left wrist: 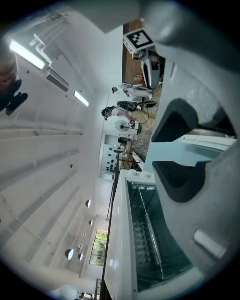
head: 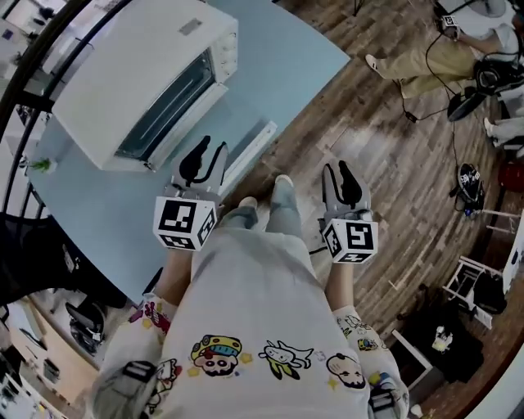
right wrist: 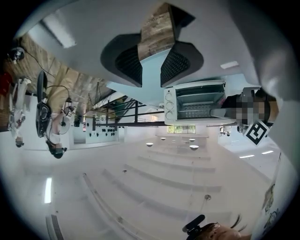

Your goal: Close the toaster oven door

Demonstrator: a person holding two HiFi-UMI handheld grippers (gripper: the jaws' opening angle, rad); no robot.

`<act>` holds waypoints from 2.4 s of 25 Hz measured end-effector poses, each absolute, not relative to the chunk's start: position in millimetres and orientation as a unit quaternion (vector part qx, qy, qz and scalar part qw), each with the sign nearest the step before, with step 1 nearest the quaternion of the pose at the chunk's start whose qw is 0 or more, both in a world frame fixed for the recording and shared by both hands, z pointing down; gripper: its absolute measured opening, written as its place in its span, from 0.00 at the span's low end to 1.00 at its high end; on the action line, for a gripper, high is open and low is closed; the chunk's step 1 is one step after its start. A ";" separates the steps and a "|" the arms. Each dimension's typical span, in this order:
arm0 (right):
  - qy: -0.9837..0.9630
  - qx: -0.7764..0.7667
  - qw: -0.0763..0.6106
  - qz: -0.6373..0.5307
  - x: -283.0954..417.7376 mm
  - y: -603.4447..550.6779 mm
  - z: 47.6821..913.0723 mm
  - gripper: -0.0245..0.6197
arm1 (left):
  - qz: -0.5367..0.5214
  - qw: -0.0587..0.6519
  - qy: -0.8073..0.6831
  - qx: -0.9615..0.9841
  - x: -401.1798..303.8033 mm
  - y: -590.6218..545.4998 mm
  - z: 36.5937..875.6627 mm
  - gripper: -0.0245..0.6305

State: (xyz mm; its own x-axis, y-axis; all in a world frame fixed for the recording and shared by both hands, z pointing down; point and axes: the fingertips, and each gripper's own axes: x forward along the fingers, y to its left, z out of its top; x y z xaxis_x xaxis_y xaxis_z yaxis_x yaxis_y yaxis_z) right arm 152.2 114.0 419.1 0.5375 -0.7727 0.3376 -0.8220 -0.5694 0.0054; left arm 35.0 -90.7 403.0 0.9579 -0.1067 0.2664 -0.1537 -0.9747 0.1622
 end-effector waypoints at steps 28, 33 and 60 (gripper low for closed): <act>-0.813 0.560 0.125 0.099 208.9 -108.5 422.8 0.24 | 0.066 0.115 -0.515 0.847 -22.5 -130.3 384.1 0.22; -0.829 0.535 0.131 0.097 191.7 -110.1 427.2 0.24 | 0.067 0.122 -0.539 0.831 -42.8 -115.7 390.4 0.22; -0.849 0.499 0.145 0.098 130.3 -91.8 432.6 0.24 | 0.090 0.169 -0.558 0.807 -96.6 -72.9 438.4 0.23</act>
